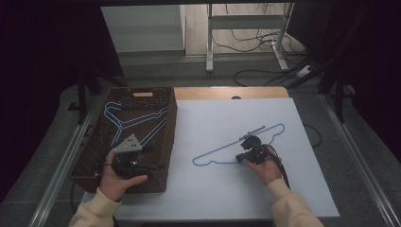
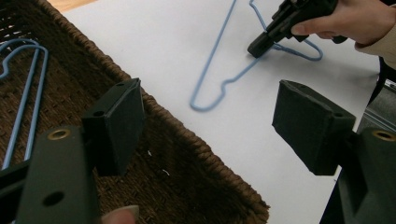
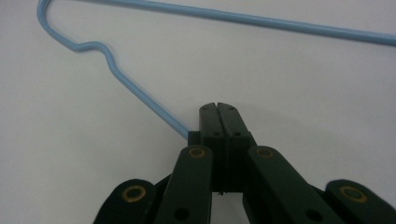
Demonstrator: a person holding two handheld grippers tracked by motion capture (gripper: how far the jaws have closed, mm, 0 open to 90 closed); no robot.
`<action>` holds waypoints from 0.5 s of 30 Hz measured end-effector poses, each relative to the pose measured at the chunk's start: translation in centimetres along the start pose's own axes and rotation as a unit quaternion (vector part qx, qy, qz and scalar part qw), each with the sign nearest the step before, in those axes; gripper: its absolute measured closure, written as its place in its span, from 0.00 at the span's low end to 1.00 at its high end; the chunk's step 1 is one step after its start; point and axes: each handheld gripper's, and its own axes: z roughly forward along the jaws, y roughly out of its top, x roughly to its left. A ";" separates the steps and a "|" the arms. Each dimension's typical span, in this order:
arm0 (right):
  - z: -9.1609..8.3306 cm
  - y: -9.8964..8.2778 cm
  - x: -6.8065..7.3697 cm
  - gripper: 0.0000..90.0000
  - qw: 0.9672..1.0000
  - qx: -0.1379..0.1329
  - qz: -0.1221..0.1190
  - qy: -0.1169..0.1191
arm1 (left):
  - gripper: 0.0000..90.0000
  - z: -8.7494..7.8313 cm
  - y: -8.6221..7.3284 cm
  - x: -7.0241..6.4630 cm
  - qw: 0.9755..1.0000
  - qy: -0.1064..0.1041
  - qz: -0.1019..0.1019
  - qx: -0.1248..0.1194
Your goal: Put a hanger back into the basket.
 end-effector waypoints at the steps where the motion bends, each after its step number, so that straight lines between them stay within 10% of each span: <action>1: -0.1 -0.2 0.1 1.00 1.000 0.001 -0.002 0.002 | 0.28 0.0 0.0 0.0 1.000 0.000 0.001 0.001; 15: -2.5 -2.9 1.1 1.00 0.999 -0.021 -0.017 0.018 | 0.28 0.4 0.1 -0.4 1.000 -0.005 0.004 0.004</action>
